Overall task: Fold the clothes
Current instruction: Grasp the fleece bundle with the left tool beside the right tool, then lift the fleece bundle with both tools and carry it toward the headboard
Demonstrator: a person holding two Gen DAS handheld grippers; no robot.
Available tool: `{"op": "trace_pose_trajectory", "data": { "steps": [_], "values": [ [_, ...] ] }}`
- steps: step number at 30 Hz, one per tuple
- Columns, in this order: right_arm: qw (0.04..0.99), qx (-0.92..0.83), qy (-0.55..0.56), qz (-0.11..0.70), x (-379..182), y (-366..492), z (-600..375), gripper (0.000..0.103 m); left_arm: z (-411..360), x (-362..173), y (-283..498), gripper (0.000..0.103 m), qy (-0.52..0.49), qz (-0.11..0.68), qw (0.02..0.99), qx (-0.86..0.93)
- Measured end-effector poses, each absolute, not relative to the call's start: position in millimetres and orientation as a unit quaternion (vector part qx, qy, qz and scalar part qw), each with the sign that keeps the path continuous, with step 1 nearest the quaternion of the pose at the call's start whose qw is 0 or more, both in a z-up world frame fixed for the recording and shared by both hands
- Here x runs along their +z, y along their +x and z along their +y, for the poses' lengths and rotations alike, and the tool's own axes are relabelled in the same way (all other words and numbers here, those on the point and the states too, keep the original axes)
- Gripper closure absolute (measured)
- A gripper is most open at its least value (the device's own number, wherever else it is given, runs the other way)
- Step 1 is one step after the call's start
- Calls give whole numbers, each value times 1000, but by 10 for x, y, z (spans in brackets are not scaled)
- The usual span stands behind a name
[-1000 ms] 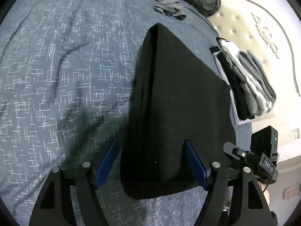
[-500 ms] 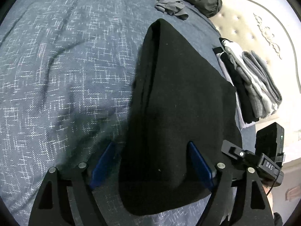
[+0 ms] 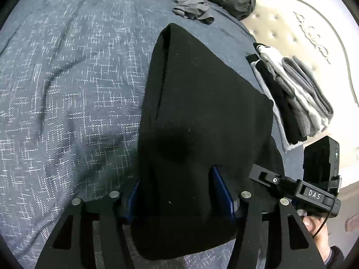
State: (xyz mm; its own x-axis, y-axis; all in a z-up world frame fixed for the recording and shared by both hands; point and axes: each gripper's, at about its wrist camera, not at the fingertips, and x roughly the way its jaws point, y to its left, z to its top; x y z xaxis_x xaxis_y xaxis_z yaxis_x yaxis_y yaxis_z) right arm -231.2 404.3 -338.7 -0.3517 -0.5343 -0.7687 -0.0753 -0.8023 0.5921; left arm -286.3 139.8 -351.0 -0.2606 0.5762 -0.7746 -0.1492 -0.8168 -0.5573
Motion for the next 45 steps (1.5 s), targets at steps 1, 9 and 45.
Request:
{"op": "trace_pose_trajectory", "data": {
  "steps": [1,9,45],
  "values": [
    [149,-774,550,-276,-3386,-2317,4039,56,1401,-3516,-2868,37,-561,-190,234,771],
    [153,-778,548,-266,-3399,-2343,4008,55,1456,-3505,-2892,32,-562,-180,233,773],
    [203,-833,474,-201,-2499,-2387,4053,73,1676,-2476,-2896,67,-489,-144,256,821]
  ]
}}
